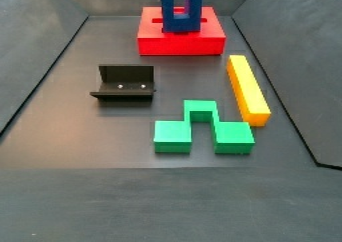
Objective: Pick up the blue object. Move up. Move to above the board. Insert the blue object.
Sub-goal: Insert the blue object.
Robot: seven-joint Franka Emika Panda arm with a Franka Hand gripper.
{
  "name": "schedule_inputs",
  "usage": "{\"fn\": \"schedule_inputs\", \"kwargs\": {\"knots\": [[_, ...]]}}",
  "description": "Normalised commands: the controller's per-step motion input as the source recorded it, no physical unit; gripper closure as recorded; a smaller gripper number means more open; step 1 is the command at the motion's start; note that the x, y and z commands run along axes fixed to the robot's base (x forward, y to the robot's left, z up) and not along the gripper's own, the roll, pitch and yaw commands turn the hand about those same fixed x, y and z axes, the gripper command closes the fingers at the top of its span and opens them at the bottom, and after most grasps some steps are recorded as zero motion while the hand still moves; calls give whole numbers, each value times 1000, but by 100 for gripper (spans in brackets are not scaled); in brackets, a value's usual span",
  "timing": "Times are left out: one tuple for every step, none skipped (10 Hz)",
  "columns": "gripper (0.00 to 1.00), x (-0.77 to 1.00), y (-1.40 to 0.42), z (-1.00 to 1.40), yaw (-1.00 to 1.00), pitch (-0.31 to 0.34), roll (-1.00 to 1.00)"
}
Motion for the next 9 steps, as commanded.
{"fn": "schedule_inputs", "kwargs": {"knots": [[100, 174, 17, -31, 0, -41, -120], [100, 406, 0, 0, -20, 0, -27], [100, 434, 0, -6, -17, 0, 0], [100, 423, 0, -180, 0, 0, 3], [100, 391, 0, -254, 0, -11, 0], [100, 306, 0, -294, 0, -13, 0], [100, 123, 0, -329, 0, -14, 0], [100, 66, 0, -377, 0, -43, 0], [100, 37, 0, -491, 0, -56, 0]]}}
